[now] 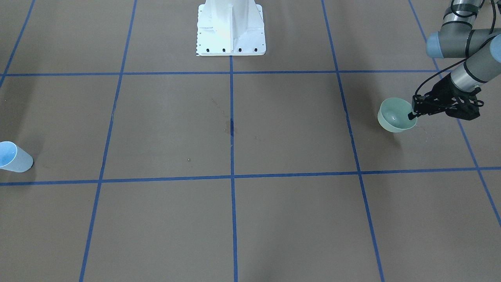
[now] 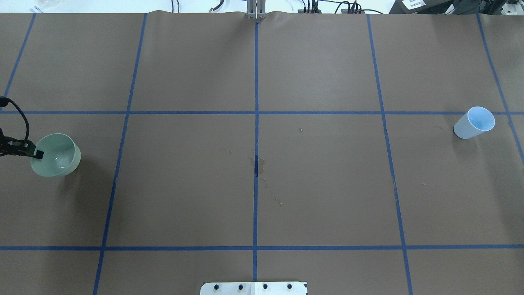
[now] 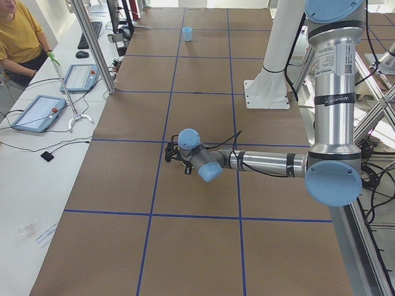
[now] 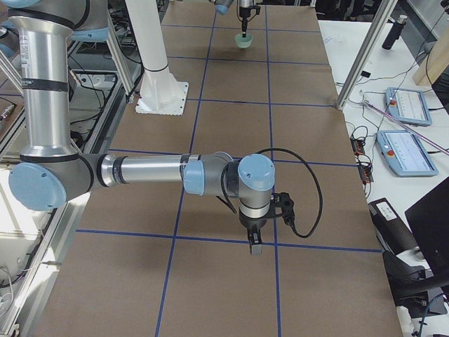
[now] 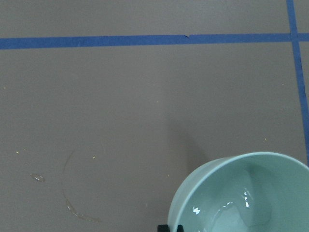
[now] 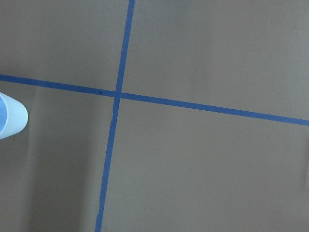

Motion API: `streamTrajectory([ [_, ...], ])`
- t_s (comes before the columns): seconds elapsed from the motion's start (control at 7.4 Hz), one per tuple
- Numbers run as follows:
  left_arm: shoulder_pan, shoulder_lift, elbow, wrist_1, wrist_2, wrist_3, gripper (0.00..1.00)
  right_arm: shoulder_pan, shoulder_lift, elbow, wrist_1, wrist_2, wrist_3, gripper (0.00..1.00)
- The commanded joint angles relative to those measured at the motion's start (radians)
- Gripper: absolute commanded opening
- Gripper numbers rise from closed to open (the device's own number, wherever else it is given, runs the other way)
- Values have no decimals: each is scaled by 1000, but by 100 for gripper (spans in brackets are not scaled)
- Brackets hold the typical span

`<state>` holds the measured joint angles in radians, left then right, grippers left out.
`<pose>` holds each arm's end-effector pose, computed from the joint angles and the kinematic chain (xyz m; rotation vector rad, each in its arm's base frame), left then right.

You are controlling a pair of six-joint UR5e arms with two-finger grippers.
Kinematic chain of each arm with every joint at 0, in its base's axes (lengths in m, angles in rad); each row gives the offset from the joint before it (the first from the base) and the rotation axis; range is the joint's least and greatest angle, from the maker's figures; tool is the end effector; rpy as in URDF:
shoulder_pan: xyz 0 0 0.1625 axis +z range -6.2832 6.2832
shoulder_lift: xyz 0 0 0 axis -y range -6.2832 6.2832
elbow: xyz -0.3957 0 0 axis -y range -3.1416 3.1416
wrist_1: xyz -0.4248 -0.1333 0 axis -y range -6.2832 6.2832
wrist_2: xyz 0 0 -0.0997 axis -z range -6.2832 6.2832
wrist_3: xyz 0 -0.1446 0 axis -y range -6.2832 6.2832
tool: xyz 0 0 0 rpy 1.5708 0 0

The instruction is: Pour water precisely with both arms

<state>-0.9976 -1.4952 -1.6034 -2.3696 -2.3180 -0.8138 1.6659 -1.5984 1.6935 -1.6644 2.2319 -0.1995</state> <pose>0.2633 -0.4725 0.5841 0.0988 1.0030 0.0623 0.0929 -0.5053 0.6317 0.0985 -0.6540 -0.1011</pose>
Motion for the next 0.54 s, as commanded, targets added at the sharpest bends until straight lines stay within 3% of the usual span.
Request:
streamTrajectory([
  [0.0,59,-26,2,0,38,-53,0,0,0,0,0,0,0,100],
  [0.27,69,-33,3,1,39,-53,21,0,0,0,0,2,0,100],
  [0.41,70,-34,3,1,40,-51,45,0,0,0,0,2,0,100],
])
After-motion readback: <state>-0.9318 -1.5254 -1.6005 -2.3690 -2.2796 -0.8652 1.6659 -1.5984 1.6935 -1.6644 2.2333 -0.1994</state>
